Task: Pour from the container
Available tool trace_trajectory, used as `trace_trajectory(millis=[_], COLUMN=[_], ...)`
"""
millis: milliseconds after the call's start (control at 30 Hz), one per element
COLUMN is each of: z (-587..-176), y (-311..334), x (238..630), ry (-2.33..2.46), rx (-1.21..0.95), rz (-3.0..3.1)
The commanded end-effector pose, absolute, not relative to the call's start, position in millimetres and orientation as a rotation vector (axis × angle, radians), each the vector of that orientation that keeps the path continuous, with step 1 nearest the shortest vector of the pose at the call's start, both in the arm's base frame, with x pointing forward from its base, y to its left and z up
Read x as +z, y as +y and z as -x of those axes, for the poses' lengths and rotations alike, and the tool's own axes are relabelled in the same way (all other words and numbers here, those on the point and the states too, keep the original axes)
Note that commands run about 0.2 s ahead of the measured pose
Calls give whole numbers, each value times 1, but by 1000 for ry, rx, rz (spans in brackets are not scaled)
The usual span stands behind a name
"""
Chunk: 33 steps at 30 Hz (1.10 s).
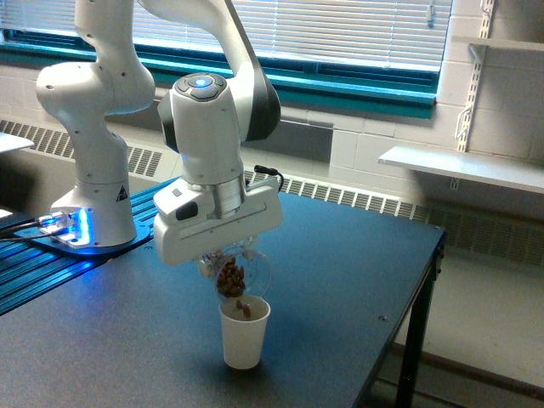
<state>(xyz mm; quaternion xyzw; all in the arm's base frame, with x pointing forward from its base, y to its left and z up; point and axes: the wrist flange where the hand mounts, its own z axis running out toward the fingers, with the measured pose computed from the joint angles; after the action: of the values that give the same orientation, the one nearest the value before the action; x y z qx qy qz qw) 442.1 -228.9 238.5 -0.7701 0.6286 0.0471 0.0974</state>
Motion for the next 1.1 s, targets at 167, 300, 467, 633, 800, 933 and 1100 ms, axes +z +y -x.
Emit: trace_trajectory(millis=[167, 300, 467, 633, 800, 933, 1100], z=[-449, -448, -448, -447, -446, -446, -447], y=[-222, -222, -221, -219, -220, -222, -223], x=[240, 239, 237, 234, 232, 232, 233], ry=[1844, 1842, 1839, 1834, 1836, 1843, 1840], rx=[161, 171, 186, 205, 219, 223, 222], rz=[2294, 2299, 2301, 2301, 2286, 2278, 2275])
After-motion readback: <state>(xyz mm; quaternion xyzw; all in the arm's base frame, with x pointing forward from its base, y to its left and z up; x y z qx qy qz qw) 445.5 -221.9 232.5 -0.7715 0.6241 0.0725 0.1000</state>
